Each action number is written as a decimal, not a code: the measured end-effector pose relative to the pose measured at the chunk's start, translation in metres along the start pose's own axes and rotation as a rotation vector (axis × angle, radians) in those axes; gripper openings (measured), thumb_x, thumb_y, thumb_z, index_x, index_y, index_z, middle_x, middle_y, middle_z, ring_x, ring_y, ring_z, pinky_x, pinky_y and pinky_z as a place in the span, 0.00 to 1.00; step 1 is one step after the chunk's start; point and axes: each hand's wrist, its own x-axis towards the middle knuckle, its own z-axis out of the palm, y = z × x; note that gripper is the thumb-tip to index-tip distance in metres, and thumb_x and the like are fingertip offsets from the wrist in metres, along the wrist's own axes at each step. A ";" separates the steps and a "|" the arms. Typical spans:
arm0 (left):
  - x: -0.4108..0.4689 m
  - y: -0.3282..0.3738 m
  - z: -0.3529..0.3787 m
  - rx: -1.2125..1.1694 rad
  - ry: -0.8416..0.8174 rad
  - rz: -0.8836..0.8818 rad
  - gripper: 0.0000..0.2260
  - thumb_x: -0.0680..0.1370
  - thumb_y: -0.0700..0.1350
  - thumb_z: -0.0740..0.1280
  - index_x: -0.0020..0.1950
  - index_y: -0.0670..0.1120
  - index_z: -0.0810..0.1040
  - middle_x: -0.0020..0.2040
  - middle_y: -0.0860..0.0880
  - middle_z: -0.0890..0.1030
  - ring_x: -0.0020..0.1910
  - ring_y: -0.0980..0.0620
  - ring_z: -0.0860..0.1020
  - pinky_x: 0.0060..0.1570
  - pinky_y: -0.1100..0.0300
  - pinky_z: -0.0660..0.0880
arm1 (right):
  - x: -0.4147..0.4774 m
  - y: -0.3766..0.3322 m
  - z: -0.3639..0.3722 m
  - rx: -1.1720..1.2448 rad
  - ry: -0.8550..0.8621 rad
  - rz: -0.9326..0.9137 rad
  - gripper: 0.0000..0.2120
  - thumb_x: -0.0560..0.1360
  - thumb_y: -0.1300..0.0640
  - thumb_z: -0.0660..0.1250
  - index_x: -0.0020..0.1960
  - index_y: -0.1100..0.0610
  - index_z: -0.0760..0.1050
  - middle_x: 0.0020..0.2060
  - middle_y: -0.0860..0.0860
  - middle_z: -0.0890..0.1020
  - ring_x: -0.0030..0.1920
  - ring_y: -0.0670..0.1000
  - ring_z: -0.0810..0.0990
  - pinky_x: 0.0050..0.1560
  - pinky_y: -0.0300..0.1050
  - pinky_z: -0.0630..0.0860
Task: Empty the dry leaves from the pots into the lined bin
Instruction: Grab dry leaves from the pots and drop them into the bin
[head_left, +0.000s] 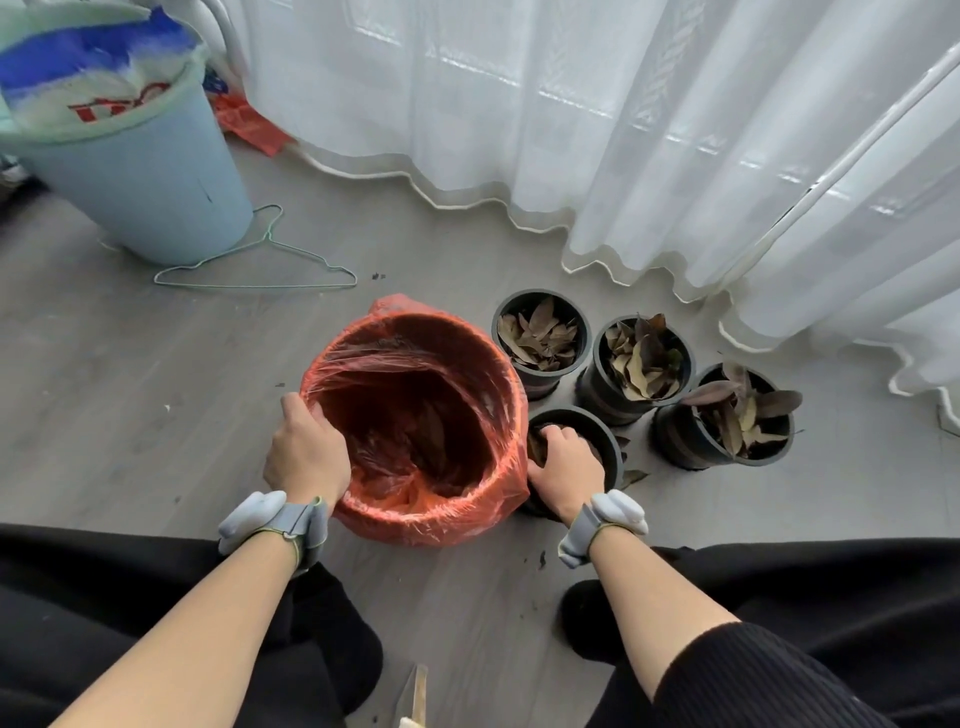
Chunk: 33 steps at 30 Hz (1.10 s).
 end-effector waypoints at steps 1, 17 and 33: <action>0.000 -0.001 0.000 0.002 0.004 0.000 0.07 0.83 0.47 0.52 0.51 0.43 0.63 0.47 0.33 0.78 0.43 0.32 0.76 0.37 0.48 0.65 | -0.001 0.000 0.000 0.001 0.020 -0.018 0.23 0.76 0.44 0.64 0.67 0.53 0.70 0.61 0.52 0.75 0.61 0.55 0.74 0.55 0.51 0.76; -0.001 -0.004 0.000 0.003 -0.038 0.002 0.09 0.83 0.48 0.52 0.53 0.42 0.64 0.51 0.31 0.77 0.48 0.29 0.75 0.41 0.46 0.65 | -0.024 0.022 -0.029 0.700 0.305 0.084 0.03 0.73 0.50 0.71 0.46 0.48 0.80 0.39 0.44 0.83 0.43 0.45 0.81 0.49 0.43 0.78; -0.003 -0.001 -0.002 -0.003 -0.043 0.015 0.08 0.83 0.48 0.52 0.51 0.43 0.62 0.51 0.32 0.77 0.47 0.30 0.76 0.40 0.47 0.65 | -0.042 -0.086 -0.115 1.145 0.220 -0.172 0.10 0.74 0.52 0.73 0.52 0.56 0.80 0.43 0.51 0.85 0.44 0.52 0.84 0.46 0.46 0.82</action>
